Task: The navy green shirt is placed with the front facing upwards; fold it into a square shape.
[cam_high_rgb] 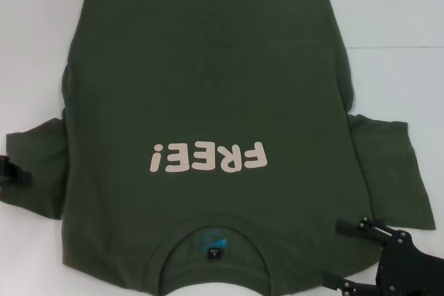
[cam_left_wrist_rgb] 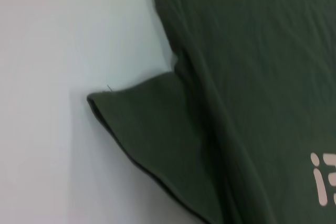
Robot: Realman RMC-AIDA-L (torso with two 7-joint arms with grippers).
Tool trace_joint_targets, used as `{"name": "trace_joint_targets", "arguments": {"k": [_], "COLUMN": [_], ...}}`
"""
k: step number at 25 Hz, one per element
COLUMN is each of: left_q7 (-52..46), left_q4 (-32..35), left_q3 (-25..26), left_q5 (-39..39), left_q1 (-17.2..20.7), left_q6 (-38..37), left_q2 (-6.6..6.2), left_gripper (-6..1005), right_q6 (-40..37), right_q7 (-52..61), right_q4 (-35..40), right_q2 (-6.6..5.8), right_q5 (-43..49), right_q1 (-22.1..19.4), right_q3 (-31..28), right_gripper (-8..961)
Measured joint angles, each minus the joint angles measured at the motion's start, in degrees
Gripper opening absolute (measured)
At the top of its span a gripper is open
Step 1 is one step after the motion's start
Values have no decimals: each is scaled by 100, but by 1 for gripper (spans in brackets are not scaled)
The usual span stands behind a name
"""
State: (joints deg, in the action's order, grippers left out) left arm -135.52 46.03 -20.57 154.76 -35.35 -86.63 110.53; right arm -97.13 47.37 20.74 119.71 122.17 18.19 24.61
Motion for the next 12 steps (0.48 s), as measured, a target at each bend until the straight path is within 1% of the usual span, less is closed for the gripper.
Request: {"name": "trace_joint_targets", "arguments": {"k": [5,12], "left_q7": [-86,-194], "left_q4": [234,498], "left_q3": [0,1], "left_q5": [42,31], "left_q1": [0,-8], "left_q6": [15,-44], "left_q2": [-17,-134], "left_gripper": [51,52], "right_q6": [-11,-4], "right_q7": [0,0], "right_q4": [-5,-7], "right_q2": [-1,0], "right_q5": [0,0], "right_q1": [-9,-6], "right_q3": [-30,-71], "right_gripper": [944,943]}}
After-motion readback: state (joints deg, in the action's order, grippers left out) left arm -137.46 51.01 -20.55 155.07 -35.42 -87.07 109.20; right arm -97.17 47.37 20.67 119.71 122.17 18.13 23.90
